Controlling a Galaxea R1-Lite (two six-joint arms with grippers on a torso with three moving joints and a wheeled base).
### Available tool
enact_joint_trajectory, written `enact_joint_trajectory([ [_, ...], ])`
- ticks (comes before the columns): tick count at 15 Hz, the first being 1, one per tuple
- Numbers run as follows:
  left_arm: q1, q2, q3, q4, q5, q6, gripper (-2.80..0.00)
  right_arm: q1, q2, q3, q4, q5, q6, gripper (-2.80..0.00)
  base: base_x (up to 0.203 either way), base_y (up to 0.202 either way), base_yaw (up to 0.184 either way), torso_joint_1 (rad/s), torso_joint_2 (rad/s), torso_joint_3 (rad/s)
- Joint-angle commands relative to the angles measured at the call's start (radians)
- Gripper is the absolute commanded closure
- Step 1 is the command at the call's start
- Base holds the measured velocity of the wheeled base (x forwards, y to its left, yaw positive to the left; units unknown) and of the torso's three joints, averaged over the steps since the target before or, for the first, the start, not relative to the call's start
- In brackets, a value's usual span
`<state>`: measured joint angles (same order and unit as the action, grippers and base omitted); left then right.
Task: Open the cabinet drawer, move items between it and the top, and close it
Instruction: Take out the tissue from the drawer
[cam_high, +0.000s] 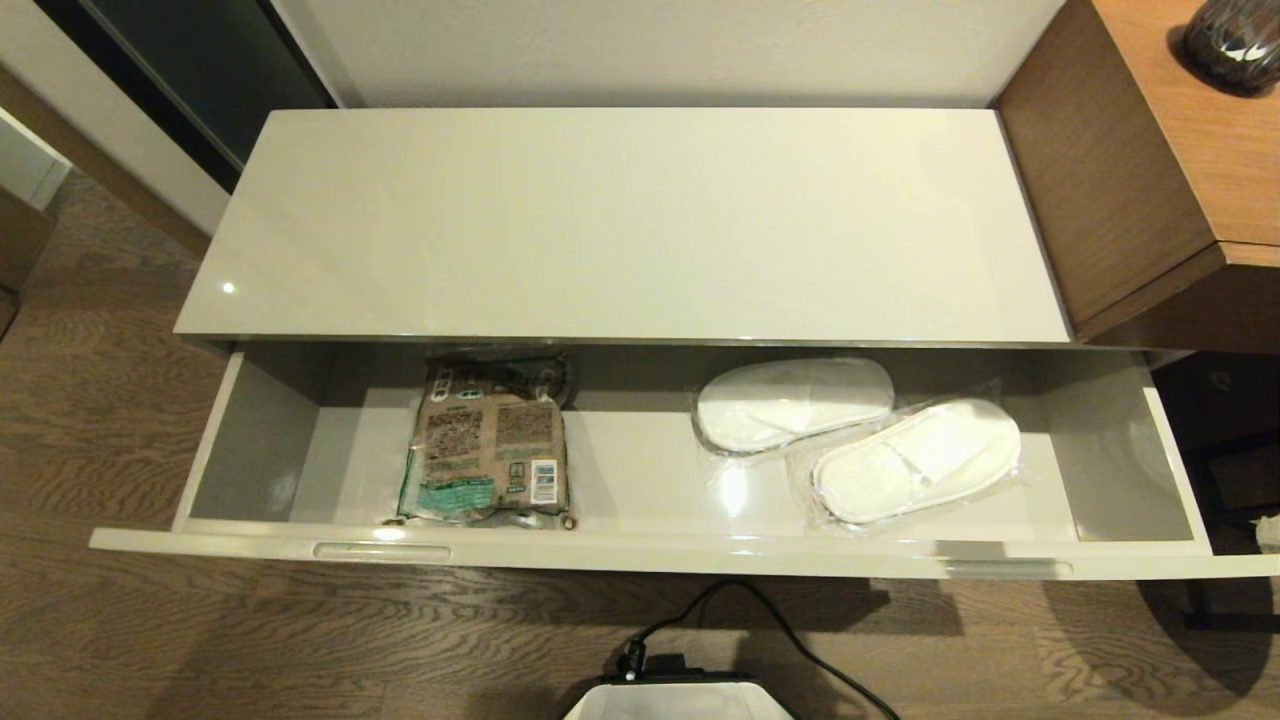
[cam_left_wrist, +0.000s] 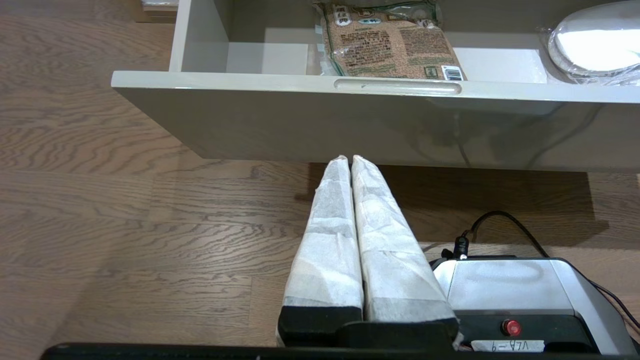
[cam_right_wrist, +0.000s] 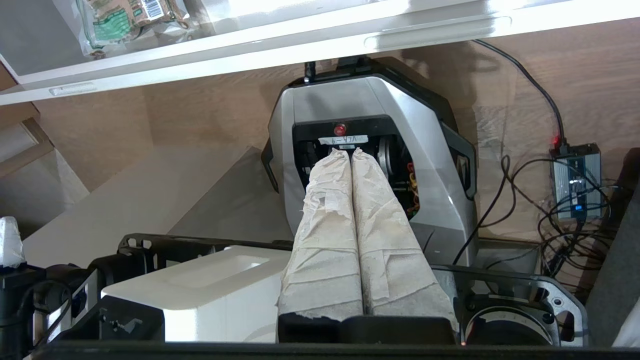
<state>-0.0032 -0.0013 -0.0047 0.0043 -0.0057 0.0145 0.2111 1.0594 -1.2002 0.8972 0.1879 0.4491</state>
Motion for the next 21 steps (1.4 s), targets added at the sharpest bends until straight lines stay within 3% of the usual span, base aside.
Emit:
enact_joint_trajectory([
  [1, 0.0, 0.0, 0.0, 0.0, 0.0, -0.001, 0.0, 0.001, 0.002, -0.002, 0.005, 0.001, 0.002, 0.0, 0.0, 0.0, 0.0, 0.0, 0.0, 0.0],
  [21, 0.0, 0.0, 0.0, 0.0, 0.0, 0.001, 0.0, 0.07, -0.121, 0.037, 0.007, 0.073, -0.014, 0.0, 0.0, 0.0, 0.0, 0.0, 0.0, 0.0],
])
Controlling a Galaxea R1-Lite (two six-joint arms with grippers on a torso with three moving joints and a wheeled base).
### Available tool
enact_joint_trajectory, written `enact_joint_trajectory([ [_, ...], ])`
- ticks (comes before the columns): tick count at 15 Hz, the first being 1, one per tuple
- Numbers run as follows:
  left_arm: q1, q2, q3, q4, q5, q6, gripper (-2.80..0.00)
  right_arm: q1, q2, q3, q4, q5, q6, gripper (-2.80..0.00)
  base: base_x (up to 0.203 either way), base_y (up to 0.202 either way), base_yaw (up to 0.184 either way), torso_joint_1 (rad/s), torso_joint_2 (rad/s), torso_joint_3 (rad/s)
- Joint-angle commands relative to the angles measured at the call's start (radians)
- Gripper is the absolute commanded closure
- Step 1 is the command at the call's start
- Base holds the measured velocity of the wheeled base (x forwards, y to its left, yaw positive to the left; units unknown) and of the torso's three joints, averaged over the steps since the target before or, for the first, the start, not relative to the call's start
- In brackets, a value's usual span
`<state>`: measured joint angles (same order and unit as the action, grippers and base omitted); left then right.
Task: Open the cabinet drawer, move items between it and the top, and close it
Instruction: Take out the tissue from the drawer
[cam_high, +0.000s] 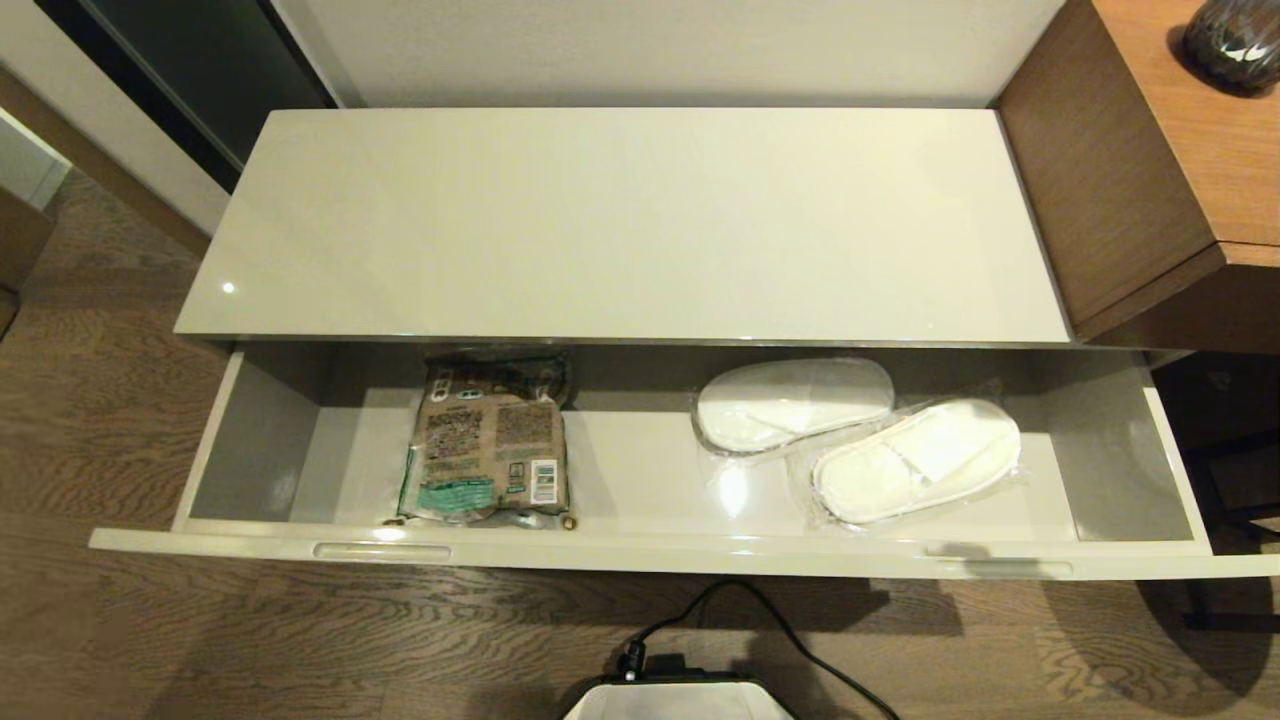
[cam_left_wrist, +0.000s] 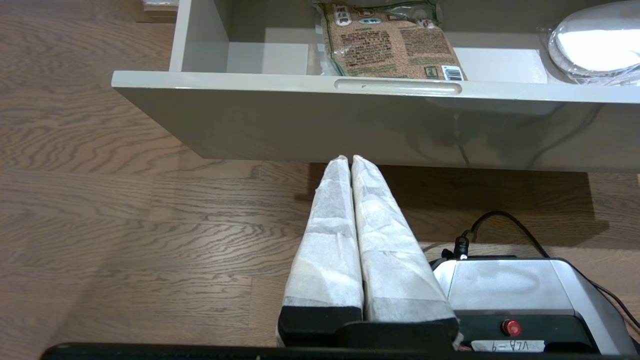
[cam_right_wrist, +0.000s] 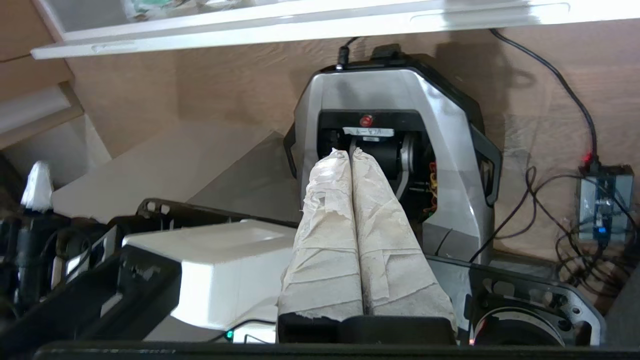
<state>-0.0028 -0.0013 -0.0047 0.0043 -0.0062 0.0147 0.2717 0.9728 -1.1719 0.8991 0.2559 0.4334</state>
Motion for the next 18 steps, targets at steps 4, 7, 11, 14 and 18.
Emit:
enact_joint_trajectory([
  [4, 0.0, 0.0, 0.0, 0.0, 0.0, -0.001, 0.0, 0.026, -0.11, 0.059, 0.007, 0.008, -0.045, 0.0, 0.0, 0.0, 0.0, 0.0, 0.0, 0.0],
  [7, 0.0, 0.0, 0.0, 0.0, 0.0, 0.0, 0.0, 0.026, -0.152, 0.072, 0.028, 0.008, -0.047, 0.0, 0.0, 0.0, 0.0, 0.0, 0.0, 0.0],
  [11, 0.0, 0.0, 0.0, 0.0, 0.0, 0.001, 0.0, 0.024, -0.246, 0.071, 0.148, 0.008, -0.039, 0.0, 0.0, 0.0, 0.0, 0.0, 0.0, 0.0],
  [14, 0.0, 0.0, 0.0, 0.0, 0.0, 0.001, 0.0, 0.013, -0.325, 0.028, 0.277, 0.005, -0.03, 0.0, 0.0, 0.0, 0.0, 0.0, 0.0, 0.0],
  [18, 0.0, 0.0, 0.0, 0.0, 0.0, -0.001, 0.0, -0.094, -0.383, -0.05, 0.41, 0.012, -0.036, 0.0, 0.0, 0.0, 0.0, 0.0, 0.0, 0.0],
])
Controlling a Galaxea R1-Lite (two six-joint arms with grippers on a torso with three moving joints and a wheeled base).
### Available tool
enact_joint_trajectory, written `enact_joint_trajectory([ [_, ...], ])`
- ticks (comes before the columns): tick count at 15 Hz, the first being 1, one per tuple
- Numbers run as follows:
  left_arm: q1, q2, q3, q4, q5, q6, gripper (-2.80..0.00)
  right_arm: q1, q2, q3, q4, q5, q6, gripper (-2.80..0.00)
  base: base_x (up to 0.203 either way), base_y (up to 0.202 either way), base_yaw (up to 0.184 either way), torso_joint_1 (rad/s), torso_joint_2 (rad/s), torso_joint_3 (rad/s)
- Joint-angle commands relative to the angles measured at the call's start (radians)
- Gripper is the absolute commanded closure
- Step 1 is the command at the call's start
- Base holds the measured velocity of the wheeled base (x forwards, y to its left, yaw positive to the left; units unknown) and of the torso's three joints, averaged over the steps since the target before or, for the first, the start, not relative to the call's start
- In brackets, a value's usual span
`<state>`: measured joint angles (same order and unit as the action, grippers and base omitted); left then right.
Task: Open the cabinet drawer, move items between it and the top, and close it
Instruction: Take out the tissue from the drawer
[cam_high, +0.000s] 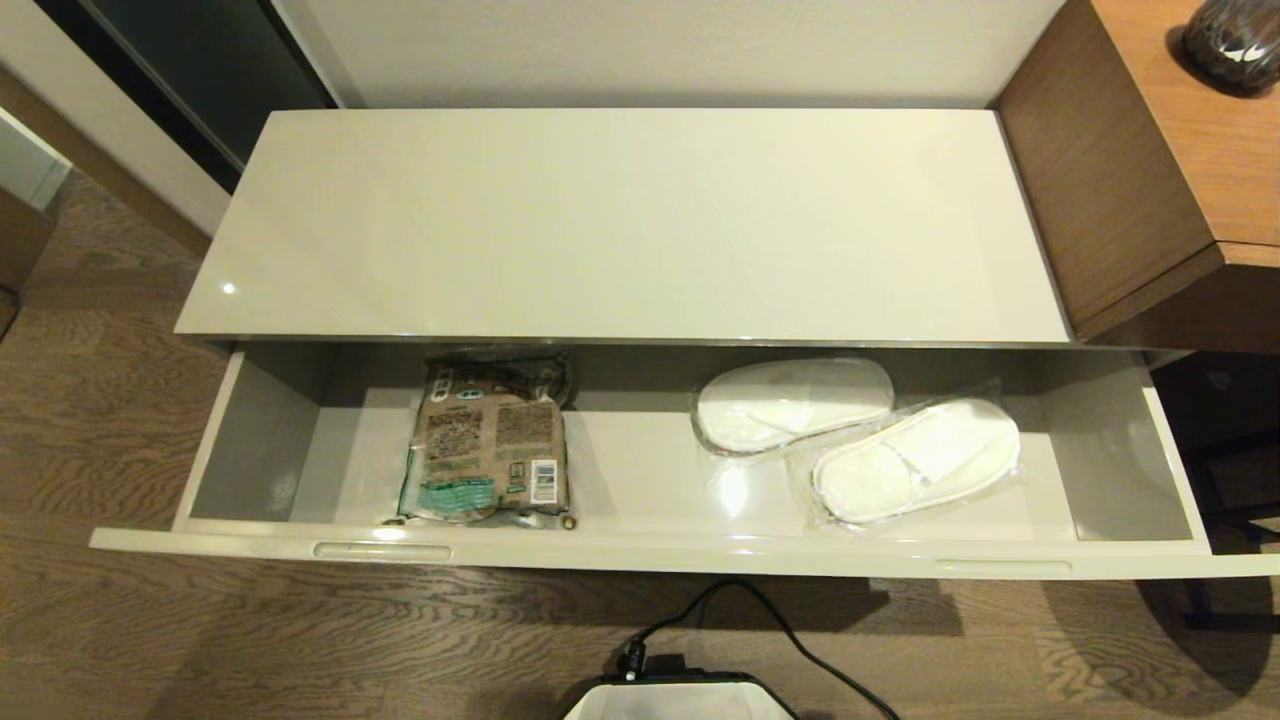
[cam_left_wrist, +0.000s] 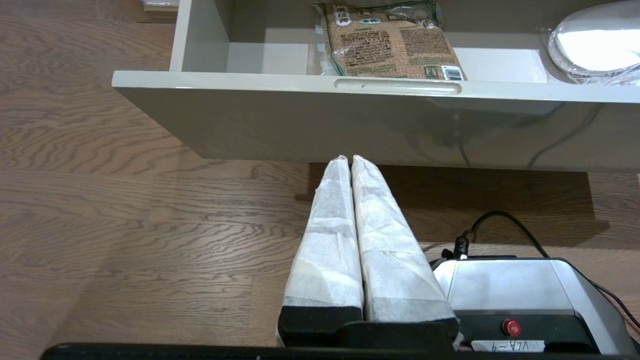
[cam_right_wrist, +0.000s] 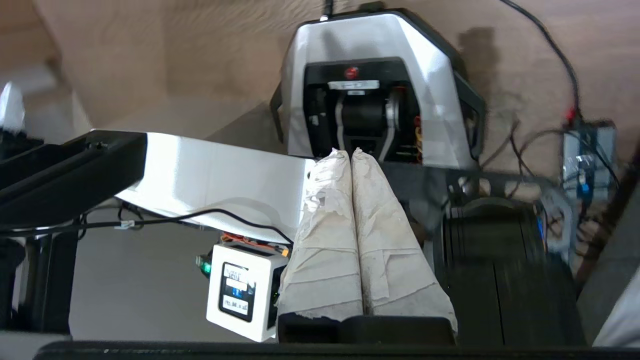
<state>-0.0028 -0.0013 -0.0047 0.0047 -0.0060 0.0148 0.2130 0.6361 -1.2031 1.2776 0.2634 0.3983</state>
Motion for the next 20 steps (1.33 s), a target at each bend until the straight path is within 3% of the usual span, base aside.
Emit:
enact_joint_trajectory([
  [1, 0.0, 0.0, 0.0, 0.0, 0.0, 0.0, 0.0, -0.043, -0.056, -0.02, 0.053, 0.006, -0.005, 0.0, 0.0, 0.0, 0.0, 0.0, 0.0, 0.0],
  [2, 0.0, 0.0, 0.0, 0.0, 0.0, 0.001, 0.0, -0.057, -0.054, -0.018, 0.057, 0.014, -0.004, 0.0, 0.0, 0.0, 0.0, 0.0, 0.0, 0.0],
  [6, 0.0, 0.001, 0.0, 0.0, 0.0, 0.001, 0.0, -0.144, -0.091, 0.007, 0.111, 0.166, -0.052, 0.0, 0.0, 0.0, 0.0, 0.0, 0.0, 0.0],
  [9, 0.0, 0.0, 0.0, 0.0, 0.0, -0.001, 0.0, -0.18, -0.193, 0.13, 0.059, 0.178, -0.159, 0.0, 0.0, 0.0, 0.0, 0.0, 0.0, 0.0],
  [12, 0.0, 0.0, 0.0, 0.0, 0.001, 0.0, 0.0, -0.222, -0.423, 0.262, -0.047, 0.165, -0.215, 0.0, 0.0, 0.0, 0.0, 0.0, 0.0, 0.0],
  [14, 0.0, 0.0, 0.0, 0.0, 0.0, -0.001, 0.0, -0.219, -0.542, 0.45, -0.331, 0.156, -0.258, 0.0, 0.0, 0.0, 0.0, 0.0, 0.0, 0.0],
  [17, 0.0, 0.0, 0.0, 0.0, 0.0, 0.0, 0.0, -0.216, -0.59, 0.8, -0.924, 0.077, -0.28, 0.0, 0.0, 0.0, 0.0, 0.0, 0.0, 0.0],
  [20, 0.0, 0.0, 0.0, 0.0, 0.0, 0.0, 0.0, -0.215, -0.604, 1.098, -1.283, -0.015, -0.324, 0.0, 0.0, 0.0, 0.0, 0.0, 0.0, 0.0],
])
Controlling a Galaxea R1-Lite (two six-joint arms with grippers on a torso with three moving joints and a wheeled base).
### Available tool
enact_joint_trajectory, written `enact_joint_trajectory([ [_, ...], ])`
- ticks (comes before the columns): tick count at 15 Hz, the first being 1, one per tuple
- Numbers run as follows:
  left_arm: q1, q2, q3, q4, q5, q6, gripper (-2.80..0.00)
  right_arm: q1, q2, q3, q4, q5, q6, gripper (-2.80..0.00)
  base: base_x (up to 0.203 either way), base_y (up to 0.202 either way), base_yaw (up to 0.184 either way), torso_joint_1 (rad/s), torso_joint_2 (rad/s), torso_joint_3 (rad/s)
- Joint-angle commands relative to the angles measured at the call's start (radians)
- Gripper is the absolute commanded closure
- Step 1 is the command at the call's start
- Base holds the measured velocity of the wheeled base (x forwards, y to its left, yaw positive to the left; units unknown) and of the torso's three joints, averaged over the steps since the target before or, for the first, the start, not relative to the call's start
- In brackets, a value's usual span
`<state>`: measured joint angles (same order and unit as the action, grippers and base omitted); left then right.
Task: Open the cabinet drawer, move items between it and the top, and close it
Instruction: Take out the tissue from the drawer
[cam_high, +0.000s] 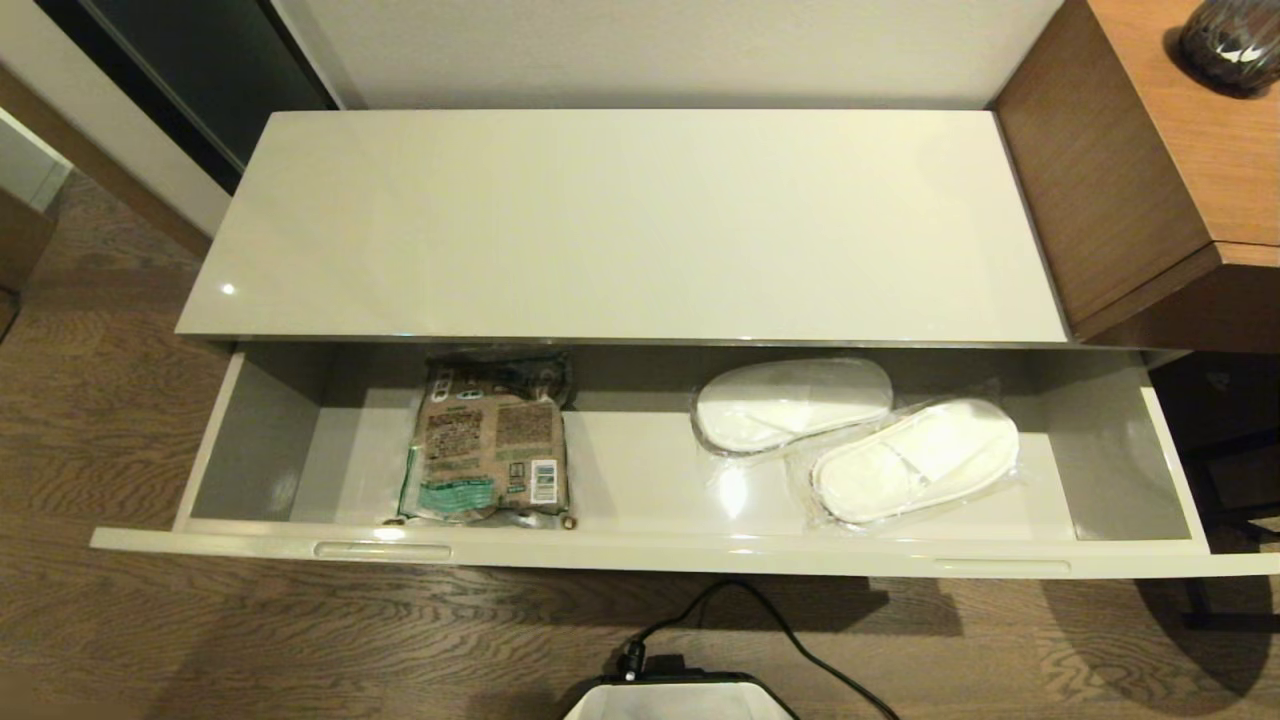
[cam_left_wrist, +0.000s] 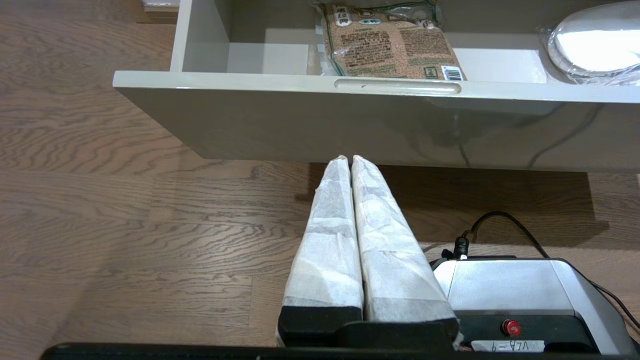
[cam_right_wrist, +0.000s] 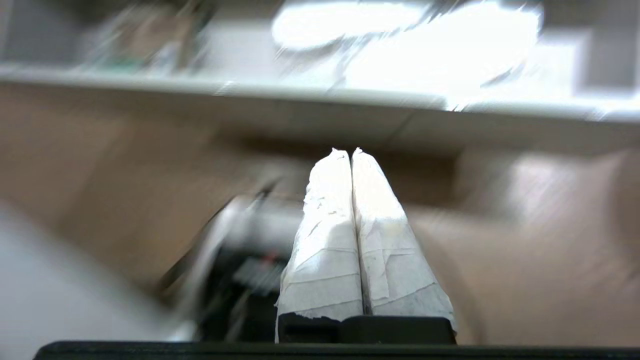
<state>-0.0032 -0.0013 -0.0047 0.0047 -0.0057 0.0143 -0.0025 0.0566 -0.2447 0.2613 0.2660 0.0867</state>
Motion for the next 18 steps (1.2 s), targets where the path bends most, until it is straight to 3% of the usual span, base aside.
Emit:
enact_joint_trajectory([
  [1, 0.0, 0.0, 0.0, 0.0, 0.0, 0.001, 0.0, 0.001, -0.027, 0.219, -0.366, -0.053, -0.034, 0.0, 0.0, 0.0, 0.0, 0.0, 0.0, 0.0],
  [3, 0.0, 0.001, 0.0, 0.0, 0.0, 0.001, 0.0, 0.001, -0.03, 0.243, -0.38, -0.171, -0.064, 0.0, 0.0, 0.0, 0.0, 0.0, 0.0, 0.0],
  [6, 0.0, 0.0, 0.0, 0.0, 0.0, -0.001, 0.0, 0.001, -0.03, 0.246, -0.348, -0.253, -0.127, 0.0, 0.0, 0.0, 0.0, 0.0, 0.0, 0.0],
  [8, 0.0, 0.0, 0.0, 0.0, 0.0, -0.001, 0.0, 0.003, -0.034, 0.239, -0.297, -0.257, -0.182, 0.0, 0.0, 0.0, 0.0, 0.0, 0.0, 0.0],
  [18, 0.0, 0.0, 0.0, 0.0, 0.0, 0.001, 0.0, 0.003, -0.035, 0.239, -0.298, -0.258, -0.173, 0.0, 0.0, 0.0, 0.0, 0.0, 0.0, 0.0],
])
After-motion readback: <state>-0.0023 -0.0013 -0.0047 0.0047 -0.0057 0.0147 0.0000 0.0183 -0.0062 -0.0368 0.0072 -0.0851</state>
